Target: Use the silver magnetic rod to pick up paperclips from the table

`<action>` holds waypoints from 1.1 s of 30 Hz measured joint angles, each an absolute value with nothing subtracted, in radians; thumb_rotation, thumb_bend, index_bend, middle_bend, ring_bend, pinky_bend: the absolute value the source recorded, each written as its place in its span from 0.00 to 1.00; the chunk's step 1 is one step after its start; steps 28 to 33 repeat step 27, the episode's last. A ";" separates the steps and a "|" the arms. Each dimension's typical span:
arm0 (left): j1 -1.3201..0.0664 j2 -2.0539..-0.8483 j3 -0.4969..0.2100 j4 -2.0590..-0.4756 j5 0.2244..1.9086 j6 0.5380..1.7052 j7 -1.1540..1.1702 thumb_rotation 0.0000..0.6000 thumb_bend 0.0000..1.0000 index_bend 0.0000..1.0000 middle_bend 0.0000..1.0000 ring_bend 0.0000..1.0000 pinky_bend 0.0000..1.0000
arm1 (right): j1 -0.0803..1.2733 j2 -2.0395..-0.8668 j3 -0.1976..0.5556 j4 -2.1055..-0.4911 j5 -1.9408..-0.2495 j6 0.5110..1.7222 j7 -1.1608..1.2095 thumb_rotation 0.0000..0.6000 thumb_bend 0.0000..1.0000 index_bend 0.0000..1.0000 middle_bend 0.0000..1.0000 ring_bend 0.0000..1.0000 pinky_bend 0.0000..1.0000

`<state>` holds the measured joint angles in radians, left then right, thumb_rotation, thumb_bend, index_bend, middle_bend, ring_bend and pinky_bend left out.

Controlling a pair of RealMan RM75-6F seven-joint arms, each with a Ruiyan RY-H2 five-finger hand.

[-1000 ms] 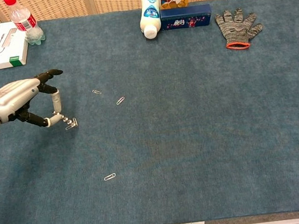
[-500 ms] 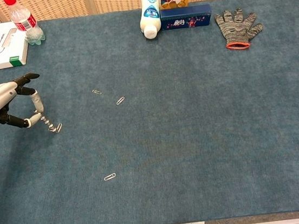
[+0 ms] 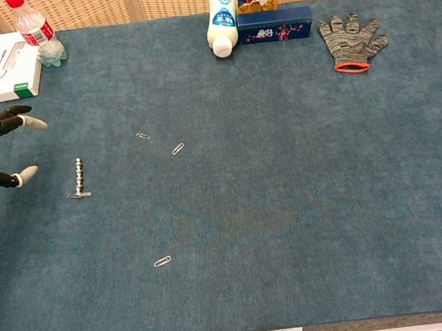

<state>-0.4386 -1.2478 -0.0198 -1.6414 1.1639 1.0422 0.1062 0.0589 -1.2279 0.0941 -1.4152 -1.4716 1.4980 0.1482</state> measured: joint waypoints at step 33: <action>-0.244 -1.121 0.011 -1.747 1.277 1.325 0.183 1.00 0.35 0.41 0.08 0.03 0.16 | 0.058 -1.209 0.105 -1.482 -1.454 1.500 0.112 1.00 0.00 0.22 0.20 0.19 0.35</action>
